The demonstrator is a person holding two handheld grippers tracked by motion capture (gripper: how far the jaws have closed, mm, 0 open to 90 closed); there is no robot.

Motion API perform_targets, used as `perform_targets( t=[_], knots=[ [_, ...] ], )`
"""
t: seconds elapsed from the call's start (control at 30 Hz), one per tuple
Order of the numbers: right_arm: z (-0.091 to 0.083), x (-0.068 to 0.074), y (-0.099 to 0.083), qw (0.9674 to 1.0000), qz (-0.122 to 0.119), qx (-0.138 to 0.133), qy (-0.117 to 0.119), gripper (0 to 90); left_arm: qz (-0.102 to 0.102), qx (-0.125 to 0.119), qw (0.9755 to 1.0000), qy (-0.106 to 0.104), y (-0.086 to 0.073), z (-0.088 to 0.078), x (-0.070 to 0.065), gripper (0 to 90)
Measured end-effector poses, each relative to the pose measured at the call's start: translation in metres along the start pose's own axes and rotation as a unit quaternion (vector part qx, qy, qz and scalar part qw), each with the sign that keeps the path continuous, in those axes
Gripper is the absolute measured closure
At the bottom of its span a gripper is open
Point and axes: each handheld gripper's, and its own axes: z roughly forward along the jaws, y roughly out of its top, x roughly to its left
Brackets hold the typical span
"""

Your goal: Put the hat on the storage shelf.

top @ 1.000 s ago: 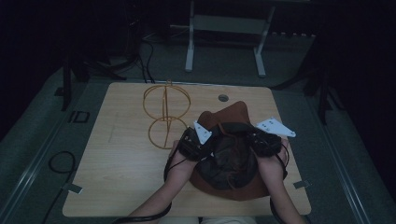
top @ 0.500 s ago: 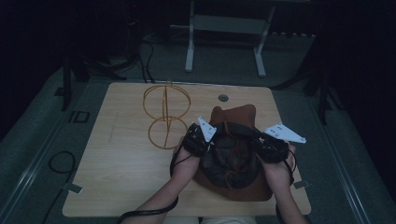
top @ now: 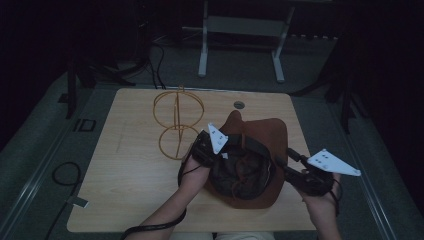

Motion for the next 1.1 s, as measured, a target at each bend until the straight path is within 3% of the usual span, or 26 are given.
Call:
perform_targets(
  t=[0.13, 0.17, 0.23, 0.27, 0.3, 0.37, 0.4, 0.47, 0.6, 0.63, 0.67, 0.7, 0.73, 0.77, 0.8, 0.83, 0.87, 0.9, 1.0, 1.03, 1.1],
  knots=[
    [-0.004, -0.027, 0.0, 0.9996, -0.002, 0.014, -0.023, 51.1, 0.009, -0.026, 0.9992, -0.028, -0.005, -0.012, 0.008, 87.4],
    [-0.004, -0.033, -0.001, 0.9995, -0.001, 0.021, -0.023, 50.6, 0.008, -0.044, 0.9975, -0.054, -0.007, -0.015, 0.011, 87.4],
    [-0.001, -0.042, -0.005, 0.9993, 0.003, 0.029, -0.021, 51.2, 0.023, -0.068, 0.995, -0.069, -0.01, -0.022, 0.015, 87.4],
    [0.001, -0.045, -0.006, 0.9993, 0.002, 0.035, -0.015, 50.8, 0.023, -0.088, 0.9909, -0.1, -0.012, -0.026, 0.019, 87.3],
    [0.003, -0.046, -0.008, 0.9993, 0.002, 0.036, -0.014, 50.8, 0.025, -0.118, 0.9847, -0.126, -0.015, -0.03, 0.021, 87.3],
    [0.008, -0.048, -0.011, 0.999, 0.004, 0.044, -0.001, 51.1, 0.036, -0.143, 0.9751, -0.166, -0.017, -0.036, 0.024, 87.3],
    [0.01, -0.048, -0.012, 0.9989, 0.007, 0.046, 0.01, 50.6, 0.043, -0.15, 0.9723, -0.174, -0.017, -0.039, 0.024, 87.2],
    [0.015, -0.043, -0.012, 0.9984, 0.001, 0.05, 0.028, 50.2, 0.056, -0.162, 0.9639, -0.204, -0.015, -0.044, 0.023, 87.2],
    [0.024, -0.026, -0.011, 0.9939, -0.002, 0.052, 0.098, 47.9, 0.083, -0.172, 0.9523, -0.238, -0.008, -0.05, 0.014, 87.2],
    [0.024, -0.026, -0.011, 0.9939, -0.002, 0.052, 0.098, 47.9, 0.083, -0.172, 0.9523, -0.238, -0.008, -0.05, 0.014, 87.2],
    [0.028, -0.013, -0.008, 0.9906, -0.008, 0.057, 0.124, 46.0, 0.089, -0.179, 0.9487, -0.245, -0.006, -0.052, 0.01, 87.2],
    [0.028, -0.013, -0.008, 0.9906, -0.008, 0.057, 0.124, 46.0, 0.089, -0.179, 0.9487, -0.245, -0.006, -0.052, 0.01, 87.2],
    [0.03, -0.004, -0.005, 0.9859, -0.007, 0.051, 0.159, 45.1, 0.097, -0.18, 0.9474, -0.246, -0.004, -0.052, 0.007, 87.2],
    [0.03, -0.004, -0.005, 0.9859, -0.007, 0.051, 0.159, 45.1, 0.102, -0.182, 0.9453, -0.25, -0.004, -0.053, 0.004, 87.2],
    [0.031, 0.002, -0.003, 0.9829, -0.01, 0.05, 0.177, 44.3, 0.109, -0.186, 0.944, -0.249, -0.003, -0.054, 0.001, 87.2],
    [0.034, 0.012, -0.001, 0.9756, -0.014, 0.043, 0.215, 43.6, 0.117, -0.189, 0.9421, -0.251, -0.002, -0.054, -0.002, 87.2],
    [0.036, 0.015, 0.0, 0.9739, -0.018, 0.045, 0.222, 42.6, 0.12, -0.192, 0.9402, -0.254, -0.002, -0.054, -0.004, 87.1],
    [0.038, 0.019, 0.0, 0.9715, -0.025, 0.046, 0.231, 42.2, 0.131, -0.195, 0.94, -0.248, 0.0, -0.053, -0.011, 87.1],
    [0.043, 0.03, 0.0, 0.9656, -0.04, 0.044, 0.253, 40.7, 0.137, -0.196, 0.9399, -0.244, 0.001, -0.052, -0.016, 87.2],
    [0.043, 0.03, 0.0, 0.9656, -0.04, 0.044, 0.253, 40.7, 0.141, -0.195, 0.9402, -0.241, 0.002, -0.052, -0.018, 87.2],
    [0.046, 0.037, 0.0, 0.9596, -0.043, 0.04, 0.275, 40.1, 0.143, -0.199, 0.9406, -0.235, 0.005, -0.051, -0.021, 87.1]
  ],
)
